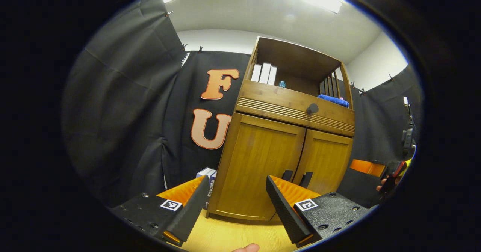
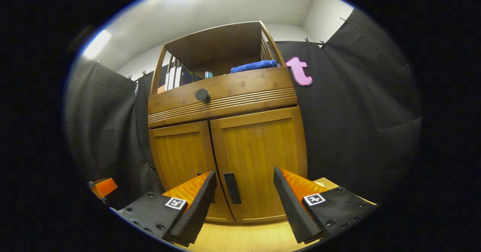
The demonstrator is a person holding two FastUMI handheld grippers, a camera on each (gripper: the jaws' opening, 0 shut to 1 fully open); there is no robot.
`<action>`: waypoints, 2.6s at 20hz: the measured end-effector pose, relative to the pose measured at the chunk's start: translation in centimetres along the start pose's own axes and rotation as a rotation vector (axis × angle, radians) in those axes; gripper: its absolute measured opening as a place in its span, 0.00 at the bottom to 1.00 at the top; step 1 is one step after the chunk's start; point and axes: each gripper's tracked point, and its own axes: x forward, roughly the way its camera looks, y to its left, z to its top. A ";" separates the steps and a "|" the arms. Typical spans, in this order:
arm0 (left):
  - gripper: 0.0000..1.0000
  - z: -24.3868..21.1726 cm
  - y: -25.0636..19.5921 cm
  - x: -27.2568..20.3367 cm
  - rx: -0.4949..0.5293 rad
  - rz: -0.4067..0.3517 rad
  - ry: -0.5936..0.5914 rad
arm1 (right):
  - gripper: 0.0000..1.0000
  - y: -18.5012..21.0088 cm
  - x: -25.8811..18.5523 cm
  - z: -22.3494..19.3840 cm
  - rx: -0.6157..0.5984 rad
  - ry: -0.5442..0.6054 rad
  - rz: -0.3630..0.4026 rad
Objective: Open the right door of the double-door shoe cabinet with the right hand, and open the left door with the left hand.
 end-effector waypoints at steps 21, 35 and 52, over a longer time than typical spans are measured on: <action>0.91 1.7 1.0 -1.4 0.055 0.024 -0.056 | 0.89 -0.5 15.9 -6.4 -0.012 0.106 0.049; 0.94 1.7 0.2 -0.6 0.073 0.012 -0.053 | 0.84 -2.1 18.6 -7.0 0.079 0.075 0.021; 0.94 1.5 0.7 -1.0 0.079 0.027 -0.043 | 0.85 2.2 16.1 -12.3 -0.066 0.168 0.104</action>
